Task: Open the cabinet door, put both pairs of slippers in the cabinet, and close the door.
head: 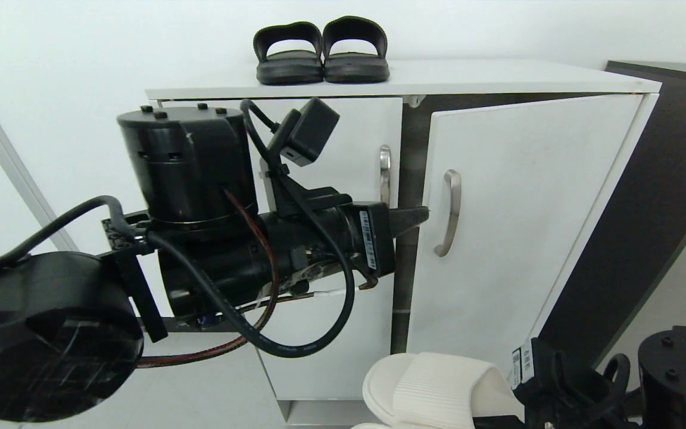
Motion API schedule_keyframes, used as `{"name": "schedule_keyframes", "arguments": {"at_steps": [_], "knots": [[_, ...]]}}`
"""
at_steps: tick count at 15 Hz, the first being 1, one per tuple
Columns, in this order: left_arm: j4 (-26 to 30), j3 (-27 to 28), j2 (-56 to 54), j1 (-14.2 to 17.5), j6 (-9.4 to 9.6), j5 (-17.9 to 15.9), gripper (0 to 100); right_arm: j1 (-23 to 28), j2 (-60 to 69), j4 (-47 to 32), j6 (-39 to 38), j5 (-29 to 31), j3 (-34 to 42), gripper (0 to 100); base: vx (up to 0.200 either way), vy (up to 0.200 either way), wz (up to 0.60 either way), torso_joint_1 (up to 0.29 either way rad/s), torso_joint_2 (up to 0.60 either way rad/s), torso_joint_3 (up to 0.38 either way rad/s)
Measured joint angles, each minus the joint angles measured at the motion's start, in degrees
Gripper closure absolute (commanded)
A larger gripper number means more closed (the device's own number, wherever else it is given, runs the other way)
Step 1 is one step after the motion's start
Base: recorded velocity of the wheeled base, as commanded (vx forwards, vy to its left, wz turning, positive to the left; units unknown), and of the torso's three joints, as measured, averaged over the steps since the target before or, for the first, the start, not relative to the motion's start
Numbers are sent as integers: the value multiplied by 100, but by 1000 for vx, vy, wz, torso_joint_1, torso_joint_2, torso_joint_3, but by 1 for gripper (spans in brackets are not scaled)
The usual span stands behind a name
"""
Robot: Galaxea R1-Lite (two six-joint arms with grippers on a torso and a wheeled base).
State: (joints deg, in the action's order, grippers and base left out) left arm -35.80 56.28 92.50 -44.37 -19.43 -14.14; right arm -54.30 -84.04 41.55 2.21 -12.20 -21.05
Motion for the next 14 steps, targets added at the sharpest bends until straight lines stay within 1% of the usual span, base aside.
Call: {"name": "schedule_keyframes", "arguments": {"at_steps": [1,3,4,5,8,10,14], "knots": [[-100,-24,-33,68,-40,-37,100,-30,4,2,-2,-6,17,100,0,0,0,0,0,0],[-407,2,44,289,-293,-235,100,-91,13,2,-2,-5,44,100,0,0,0,0,0,0],[-591,49,146,400,-374,-351,100,-143,20,0,-2,-5,52,100,0,0,0,0,0,0],[-735,99,267,483,-410,-433,100,-188,22,2,-2,0,59,100,0,0,0,0,0,0],[-914,324,651,601,-424,-523,100,-269,15,-9,-2,-6,94,100,0,0,0,0,0,0],[-930,532,857,573,-427,-622,100,-286,2,-9,-2,-6,99,100,0,0,0,0,0,0],[-895,857,1187,532,-429,-628,100,-422,-49,-20,-2,-2,96,100,0,0,0,0,0,0]]}}
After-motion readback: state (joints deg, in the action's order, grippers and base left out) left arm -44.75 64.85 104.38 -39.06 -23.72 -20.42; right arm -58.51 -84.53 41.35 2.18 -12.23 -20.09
